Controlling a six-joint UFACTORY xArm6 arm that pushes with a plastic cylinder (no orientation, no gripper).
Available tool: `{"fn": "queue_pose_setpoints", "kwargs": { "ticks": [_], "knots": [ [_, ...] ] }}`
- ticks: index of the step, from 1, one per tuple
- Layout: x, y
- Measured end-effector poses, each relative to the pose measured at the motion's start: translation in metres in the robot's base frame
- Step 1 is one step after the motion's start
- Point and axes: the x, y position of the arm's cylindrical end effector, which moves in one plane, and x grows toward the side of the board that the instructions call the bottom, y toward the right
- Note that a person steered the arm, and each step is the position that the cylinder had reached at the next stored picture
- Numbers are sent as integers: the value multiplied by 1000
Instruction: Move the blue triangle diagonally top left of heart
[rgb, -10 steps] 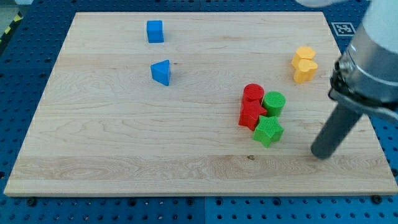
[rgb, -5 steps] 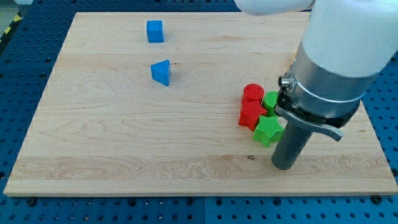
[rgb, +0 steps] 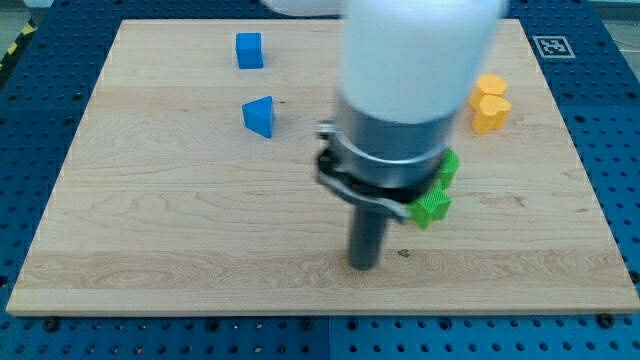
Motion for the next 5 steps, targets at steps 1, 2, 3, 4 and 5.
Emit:
{"fn": "queue_pose_setpoints", "kwargs": {
  "ticks": [1,2,3,4,5],
  "knots": [
    [-31,-58],
    [-83,-81],
    [-101,-95],
    [-142,-101],
    [-146,-101]
  ]
}}
